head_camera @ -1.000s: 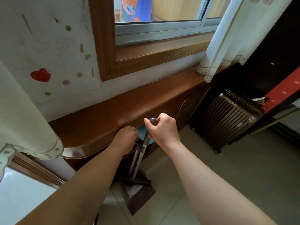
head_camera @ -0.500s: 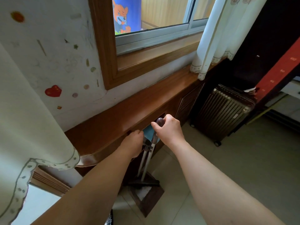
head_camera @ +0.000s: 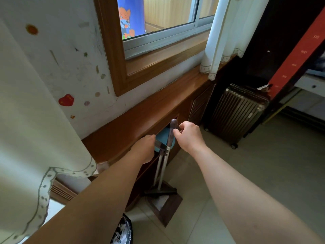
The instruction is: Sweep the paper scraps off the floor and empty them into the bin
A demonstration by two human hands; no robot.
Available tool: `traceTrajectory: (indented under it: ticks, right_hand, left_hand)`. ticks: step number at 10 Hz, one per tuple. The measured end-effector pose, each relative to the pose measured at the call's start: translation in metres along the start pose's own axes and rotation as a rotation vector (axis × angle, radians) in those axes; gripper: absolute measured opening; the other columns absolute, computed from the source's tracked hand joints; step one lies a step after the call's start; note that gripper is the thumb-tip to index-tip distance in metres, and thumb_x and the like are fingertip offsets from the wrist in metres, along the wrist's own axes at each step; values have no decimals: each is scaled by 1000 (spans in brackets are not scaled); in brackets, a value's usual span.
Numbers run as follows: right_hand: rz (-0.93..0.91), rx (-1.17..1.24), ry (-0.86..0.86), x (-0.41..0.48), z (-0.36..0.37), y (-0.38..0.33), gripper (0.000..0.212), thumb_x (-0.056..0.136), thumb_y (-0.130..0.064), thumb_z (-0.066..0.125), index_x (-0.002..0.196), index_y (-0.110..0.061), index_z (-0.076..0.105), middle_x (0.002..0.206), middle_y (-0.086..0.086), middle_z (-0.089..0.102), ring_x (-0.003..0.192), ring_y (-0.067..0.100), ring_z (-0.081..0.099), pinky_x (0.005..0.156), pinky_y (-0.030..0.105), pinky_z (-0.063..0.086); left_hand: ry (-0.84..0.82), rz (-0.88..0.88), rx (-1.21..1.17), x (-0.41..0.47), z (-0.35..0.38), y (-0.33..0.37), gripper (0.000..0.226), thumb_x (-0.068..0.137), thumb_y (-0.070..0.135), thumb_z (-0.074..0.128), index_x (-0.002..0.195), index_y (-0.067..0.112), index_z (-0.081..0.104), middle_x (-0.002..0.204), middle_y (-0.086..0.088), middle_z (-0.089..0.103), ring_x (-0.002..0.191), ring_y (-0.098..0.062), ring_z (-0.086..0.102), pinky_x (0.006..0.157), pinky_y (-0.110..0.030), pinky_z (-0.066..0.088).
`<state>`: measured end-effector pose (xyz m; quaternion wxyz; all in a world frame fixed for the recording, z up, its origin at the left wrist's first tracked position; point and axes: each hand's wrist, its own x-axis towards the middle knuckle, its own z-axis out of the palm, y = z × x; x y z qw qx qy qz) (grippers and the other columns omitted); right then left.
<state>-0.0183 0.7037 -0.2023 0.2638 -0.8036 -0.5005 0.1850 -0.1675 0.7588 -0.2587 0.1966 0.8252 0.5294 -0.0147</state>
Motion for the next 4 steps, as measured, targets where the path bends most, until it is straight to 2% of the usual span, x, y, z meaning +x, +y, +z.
traceTrajectory:
  ticks: [2,4]
  right_hand:
    - [-15,14,-7,-15,-9,-3,42,97,-32,52,132,-8,55,121,10,63,108,26,63,88,39,55]
    - [-59,41,13,-39,-29,-2,41,98,-25,50,135,-7,53,128,11,61,115,26,60,89,35,51]
  left_hand:
    - [50,-10,-33,-23,-12,1,59,98,-3,41,153,14,28,154,-7,36,134,-27,44,105,-36,42]
    - [144,-69,-83,-62,-31,4,53,103,10,39,155,16,26,157,-4,34,141,-23,37,112,-35,33]
